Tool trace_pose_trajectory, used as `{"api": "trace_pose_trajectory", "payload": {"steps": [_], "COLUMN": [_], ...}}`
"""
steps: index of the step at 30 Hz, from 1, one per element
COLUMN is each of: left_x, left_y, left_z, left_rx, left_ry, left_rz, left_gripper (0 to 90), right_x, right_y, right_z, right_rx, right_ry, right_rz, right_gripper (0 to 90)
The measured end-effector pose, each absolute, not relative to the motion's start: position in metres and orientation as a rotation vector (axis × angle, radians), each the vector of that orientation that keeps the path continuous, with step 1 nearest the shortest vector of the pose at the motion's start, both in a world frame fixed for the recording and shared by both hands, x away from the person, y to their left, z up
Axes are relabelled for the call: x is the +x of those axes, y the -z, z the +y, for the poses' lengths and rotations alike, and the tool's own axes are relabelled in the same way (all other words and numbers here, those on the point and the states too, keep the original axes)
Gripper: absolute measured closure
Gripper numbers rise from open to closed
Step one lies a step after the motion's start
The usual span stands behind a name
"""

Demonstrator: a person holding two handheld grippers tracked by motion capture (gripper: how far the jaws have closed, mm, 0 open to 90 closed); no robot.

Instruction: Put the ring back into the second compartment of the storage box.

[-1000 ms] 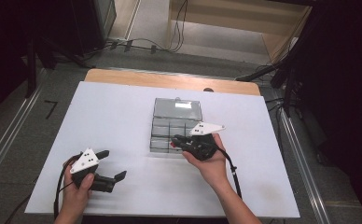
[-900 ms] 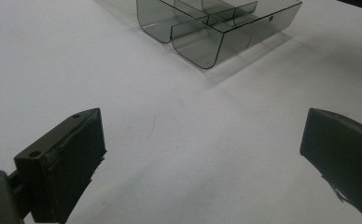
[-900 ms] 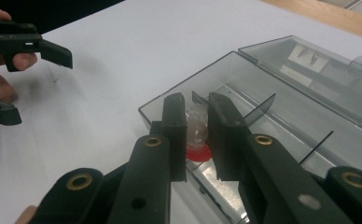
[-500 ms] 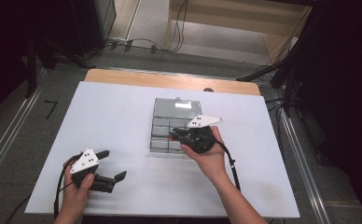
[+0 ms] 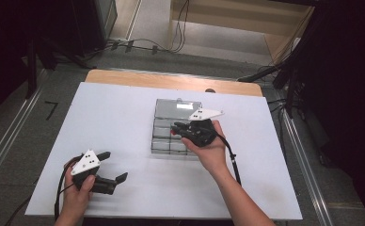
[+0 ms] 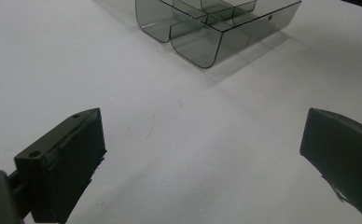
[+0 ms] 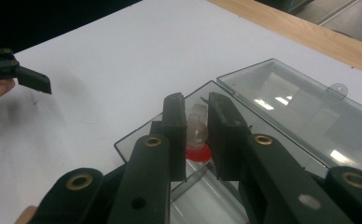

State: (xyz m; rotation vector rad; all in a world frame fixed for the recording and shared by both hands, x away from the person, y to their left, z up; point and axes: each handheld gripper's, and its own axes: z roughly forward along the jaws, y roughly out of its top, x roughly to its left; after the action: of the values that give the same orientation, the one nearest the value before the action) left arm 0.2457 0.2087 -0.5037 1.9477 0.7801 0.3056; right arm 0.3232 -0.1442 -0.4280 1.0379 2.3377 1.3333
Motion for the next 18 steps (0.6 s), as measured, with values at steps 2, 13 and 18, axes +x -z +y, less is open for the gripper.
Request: {"api": "trace_pose_trajectory", "payload": {"steps": [2,13,18], "left_x": [0.246,0.25,0.25], "left_y": [0.504,0.504,0.504], "left_z": [0.209,0.21,0.211], "left_rx": [1.946,1.931,1.929], "left_ry": [-0.305,-0.286,-0.277], "left_rz": [0.781,0.794,0.795], "left_gripper": [0.0,0.0,0.0], "right_x": [0.326,0.342,0.351], "right_y": [0.428,0.436,0.442], "right_z": [-0.143,-0.143,-0.147], "right_rx": [1.037,1.092,1.128], "right_ry": [-1.329,-1.306,-1.292], "right_rz": [2.337,2.332,2.307], "right_gripper": [75.5,75.4,75.4]}}
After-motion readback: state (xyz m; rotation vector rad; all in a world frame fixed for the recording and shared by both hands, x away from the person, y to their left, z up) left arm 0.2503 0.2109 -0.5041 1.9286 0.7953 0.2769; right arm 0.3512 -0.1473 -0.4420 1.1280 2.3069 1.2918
